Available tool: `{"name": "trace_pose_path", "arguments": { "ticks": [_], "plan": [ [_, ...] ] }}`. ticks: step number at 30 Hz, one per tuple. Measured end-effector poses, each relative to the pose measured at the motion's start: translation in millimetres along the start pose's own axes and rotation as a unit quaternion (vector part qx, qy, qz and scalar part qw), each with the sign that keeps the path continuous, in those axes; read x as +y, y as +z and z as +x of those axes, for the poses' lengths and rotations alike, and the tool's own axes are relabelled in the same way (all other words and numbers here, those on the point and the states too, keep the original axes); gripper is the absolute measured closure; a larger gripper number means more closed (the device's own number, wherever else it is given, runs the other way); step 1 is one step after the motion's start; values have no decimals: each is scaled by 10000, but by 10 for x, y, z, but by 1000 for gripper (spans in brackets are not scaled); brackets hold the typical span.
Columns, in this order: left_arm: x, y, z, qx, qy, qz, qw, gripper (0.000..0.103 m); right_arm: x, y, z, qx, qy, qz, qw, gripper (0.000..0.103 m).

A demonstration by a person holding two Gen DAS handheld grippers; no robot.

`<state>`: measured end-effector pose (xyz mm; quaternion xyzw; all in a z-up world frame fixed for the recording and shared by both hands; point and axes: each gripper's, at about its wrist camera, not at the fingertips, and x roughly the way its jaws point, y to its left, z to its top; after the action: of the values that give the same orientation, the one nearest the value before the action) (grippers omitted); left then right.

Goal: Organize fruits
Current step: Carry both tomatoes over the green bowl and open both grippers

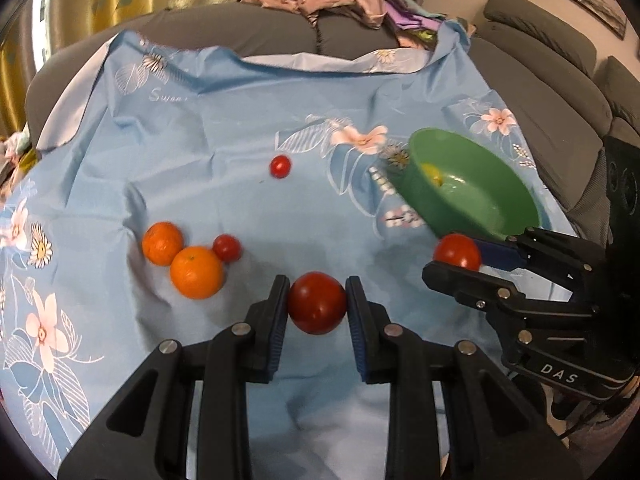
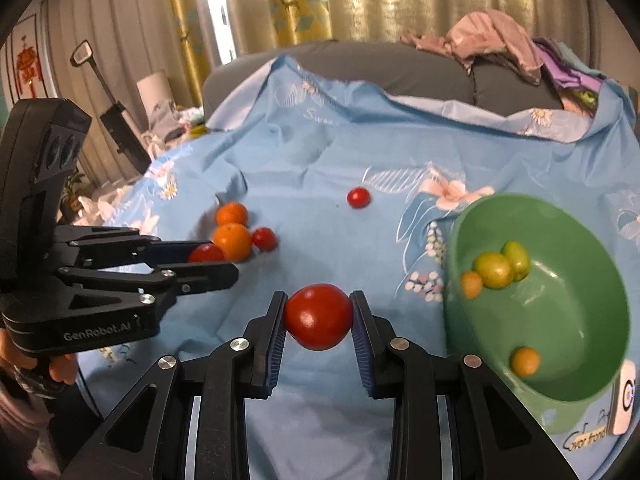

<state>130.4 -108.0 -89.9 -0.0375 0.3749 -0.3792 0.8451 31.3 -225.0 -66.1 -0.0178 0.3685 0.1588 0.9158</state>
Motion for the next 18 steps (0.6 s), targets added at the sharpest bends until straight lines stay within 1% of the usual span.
{"name": "trace_pose_path", "arguments": {
  "ticks": [9, 14, 18],
  "plan": [
    [-422, 258, -74, -189, -170, 433, 9987, 76, -241, 27, -373, -501, -125, 220, 9984, 70],
    [-757, 454, -8, -259, -383, 781, 9959, 76, -481, 8, -537, -718, -302, 427, 9960, 70],
    [-996, 596, 79, -272, -519, 1021, 9930, 76, -693, -45, -653, -812, -465, 602, 9938, 70]
  ]
}}
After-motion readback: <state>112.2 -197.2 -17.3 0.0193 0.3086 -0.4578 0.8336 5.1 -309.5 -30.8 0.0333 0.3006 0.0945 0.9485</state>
